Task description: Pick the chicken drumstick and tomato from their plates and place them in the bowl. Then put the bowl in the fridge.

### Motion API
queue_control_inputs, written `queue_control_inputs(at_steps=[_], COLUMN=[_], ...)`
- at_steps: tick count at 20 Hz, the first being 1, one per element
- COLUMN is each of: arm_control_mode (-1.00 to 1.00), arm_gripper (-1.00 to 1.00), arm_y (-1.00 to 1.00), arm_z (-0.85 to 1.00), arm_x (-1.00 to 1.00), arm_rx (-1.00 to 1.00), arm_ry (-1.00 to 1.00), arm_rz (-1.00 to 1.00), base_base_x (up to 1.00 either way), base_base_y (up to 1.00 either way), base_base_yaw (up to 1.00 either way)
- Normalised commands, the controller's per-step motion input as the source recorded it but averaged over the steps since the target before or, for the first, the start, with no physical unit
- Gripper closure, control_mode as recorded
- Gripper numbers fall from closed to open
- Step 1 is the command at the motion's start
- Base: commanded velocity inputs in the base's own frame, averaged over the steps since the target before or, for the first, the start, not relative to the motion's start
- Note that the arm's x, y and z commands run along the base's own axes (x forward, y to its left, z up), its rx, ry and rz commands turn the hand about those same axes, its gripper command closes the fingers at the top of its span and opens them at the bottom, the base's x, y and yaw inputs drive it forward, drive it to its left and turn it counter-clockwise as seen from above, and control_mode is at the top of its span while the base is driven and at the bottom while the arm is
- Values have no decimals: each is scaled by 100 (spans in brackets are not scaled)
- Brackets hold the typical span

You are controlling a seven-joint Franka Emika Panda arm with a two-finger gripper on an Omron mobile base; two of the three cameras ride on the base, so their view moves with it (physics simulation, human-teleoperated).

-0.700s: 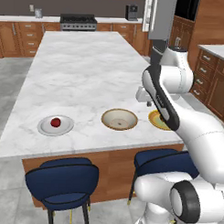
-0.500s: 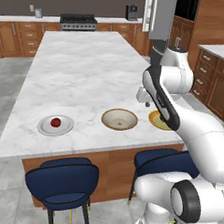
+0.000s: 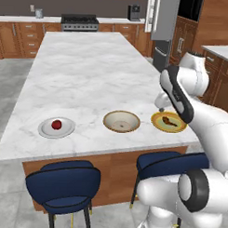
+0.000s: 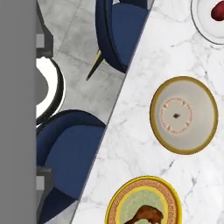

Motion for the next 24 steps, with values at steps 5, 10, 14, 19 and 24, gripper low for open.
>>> queue_control_inputs(at_steps=[5, 10, 14, 19, 24], arm_control_mode=[-100, -100, -100, -100, -100], arm_gripper=[-100, -100, -100, -100, -100], arm_y=[-55, -44, -38, -34, -32], arm_z=[-30, -39, -44, -50, -50], arm_x=[28, 37, 37, 41, 48], arm_rx=[0, -2, -12, -6, 0], arm_ry=[0, 0, 0, 0, 5], arm_rz=[25, 10, -4, -6, -4], base_base_x=[0, 0, 0, 0, 0], base_base_y=[0, 0, 0, 0, 0], base_base_yaw=[0, 0, 0, 0, 0])
